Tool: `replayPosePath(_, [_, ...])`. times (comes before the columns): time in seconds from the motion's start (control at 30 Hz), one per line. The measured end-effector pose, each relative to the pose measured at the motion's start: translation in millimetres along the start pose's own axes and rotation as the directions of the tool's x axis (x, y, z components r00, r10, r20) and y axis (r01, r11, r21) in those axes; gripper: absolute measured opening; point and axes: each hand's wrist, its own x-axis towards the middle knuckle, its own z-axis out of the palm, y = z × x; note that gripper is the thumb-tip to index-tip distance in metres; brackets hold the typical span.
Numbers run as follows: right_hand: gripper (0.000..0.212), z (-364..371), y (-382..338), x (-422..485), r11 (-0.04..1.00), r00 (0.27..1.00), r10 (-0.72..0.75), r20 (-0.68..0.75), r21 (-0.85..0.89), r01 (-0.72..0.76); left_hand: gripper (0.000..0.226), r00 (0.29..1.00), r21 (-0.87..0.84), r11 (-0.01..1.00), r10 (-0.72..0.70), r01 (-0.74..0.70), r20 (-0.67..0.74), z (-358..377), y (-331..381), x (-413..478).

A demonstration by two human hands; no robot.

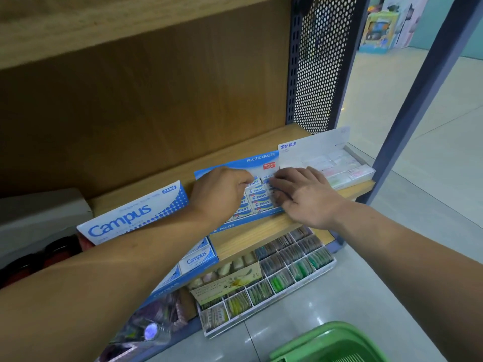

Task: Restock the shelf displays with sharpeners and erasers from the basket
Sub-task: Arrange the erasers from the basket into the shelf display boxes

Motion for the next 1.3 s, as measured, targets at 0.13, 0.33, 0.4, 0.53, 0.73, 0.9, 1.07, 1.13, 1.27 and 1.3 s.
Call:
replayPosePath(0.13, [0.069,0,-1,2,0.999,1.0,0.0,0.008,-0.032,0.001,0.025,0.993,0.011,0.994,0.112,-0.112,0.039,6,-8,3])
replayPosePath(0.33, [0.049,0,-2,0,1.0,1.0,0.016,0.019,-0.015,-0.016,0.022,0.985,0.041,0.995,0.08,-0.087,0.154,0,-11,13])
replayPosePath(0.4, [0.047,0,-3,1,0.999,0.999,0.031,0.03,-0.017,-0.03,0.022,0.978,0.071,0.993,0.084,-0.099,0.189,-5,-9,17])
replayPosePath(0.53, [0.049,3,-2,3,1.0,0.999,0.025,0.022,-0.013,-0.024,0.02,0.966,0.188,0.971,0.104,-0.15,0.237,-6,-9,24])
replayPosePath(0.73, [0.048,2,-2,2,1.0,1.0,0.015,0.016,-0.026,-0.015,0.02,0.984,-0.009,0.998,0.065,-0.064,0.165,-2,-6,19])
replayPosePath(0.9, [0.072,0,0,-15,1.0,0.988,0.004,-0.154,-0.005,-0.005,0.028,0.982,0.018,1.0,0.02,-0.024,0.187,-4,-4,5])
replayPosePath(1.07, [0.075,-6,9,-21,0.999,0.996,0.042,-0.084,-0.016,-0.043,0.039,0.986,0.077,0.995,-0.074,0.062,0.152,0,3,-10])
replayPosePath(1.13, [0.072,-7,10,-20,1.0,0.998,0.026,-0.063,-0.01,-0.026,0.039,0.979,0.093,0.99,-0.123,0.108,0.161,-1,9,-14])
replayPosePath(1.27, [0.065,-7,9,-18,1.0,0.998,0.012,-0.06,0.003,-0.012,0.044,0.961,0.132,0.977,-0.19,0.165,0.203,-4,18,-20])
replayPosePath(1.3, [0.059,-7,9,-19,1.0,0.998,0.008,-0.065,0.005,-0.007,0.046,0.957,0.131,0.976,-0.197,0.172,0.214,-5,19,-21])
